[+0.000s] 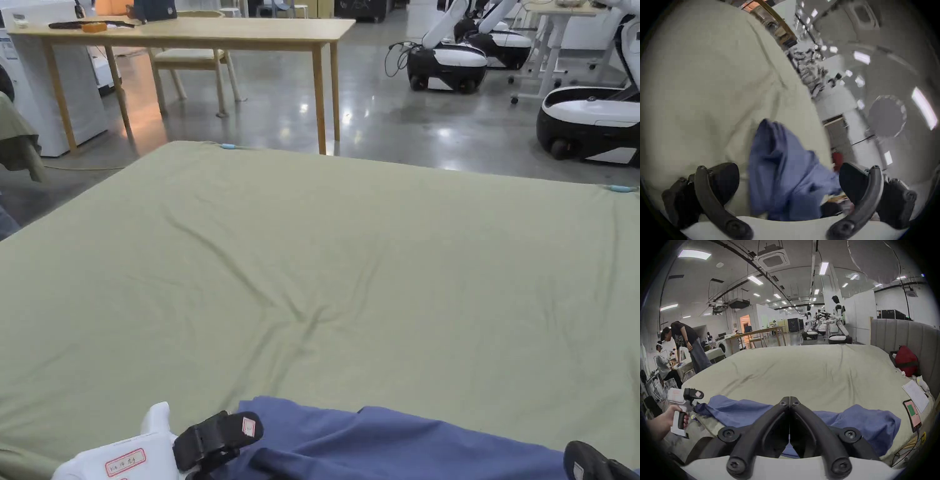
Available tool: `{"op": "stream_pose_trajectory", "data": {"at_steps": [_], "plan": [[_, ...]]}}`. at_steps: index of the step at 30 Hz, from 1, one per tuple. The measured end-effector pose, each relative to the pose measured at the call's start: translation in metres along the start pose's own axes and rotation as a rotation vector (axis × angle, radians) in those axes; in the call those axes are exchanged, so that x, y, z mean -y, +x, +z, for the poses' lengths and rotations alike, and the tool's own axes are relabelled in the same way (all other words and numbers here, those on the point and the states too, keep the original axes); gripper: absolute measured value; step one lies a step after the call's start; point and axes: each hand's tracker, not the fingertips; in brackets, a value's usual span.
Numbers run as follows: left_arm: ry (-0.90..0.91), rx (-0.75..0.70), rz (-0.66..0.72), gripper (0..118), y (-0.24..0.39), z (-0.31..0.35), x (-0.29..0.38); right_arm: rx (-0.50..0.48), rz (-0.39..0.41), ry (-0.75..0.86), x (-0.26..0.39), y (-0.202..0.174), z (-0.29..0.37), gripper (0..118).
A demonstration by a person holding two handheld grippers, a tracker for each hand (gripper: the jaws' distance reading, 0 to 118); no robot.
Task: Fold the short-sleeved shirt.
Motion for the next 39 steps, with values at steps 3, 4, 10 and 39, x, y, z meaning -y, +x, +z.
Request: {"op": "stream_pose_trajectory", "data": {"at_steps": [3, 4, 10, 39], "plan": [[-0.108, 0.156, 0.153, 118, -0.002, -0.033, 0.000, 0.002, 0.005, -0.001, -0.006, -0.002, -0.003, 1], [-0.116, 0.154, 0.142, 118, 0.000, -0.042, 0.002, 0.003, 0.007, -0.002, -0.007, -0.002, -0.005, 1], [-0.148, -0.168, 0.207, 5, 0.002, -0.049, 0.017, 0.016, 0.010, -0.004, -0.012, -0.002, -0.008, 1], [-0.200, -0.610, -0.848, 24, 0.192, -0.203, 0.154, -0.028, 0.035, 0.042, -0.008, 0.026, 0.039, 1]]}}
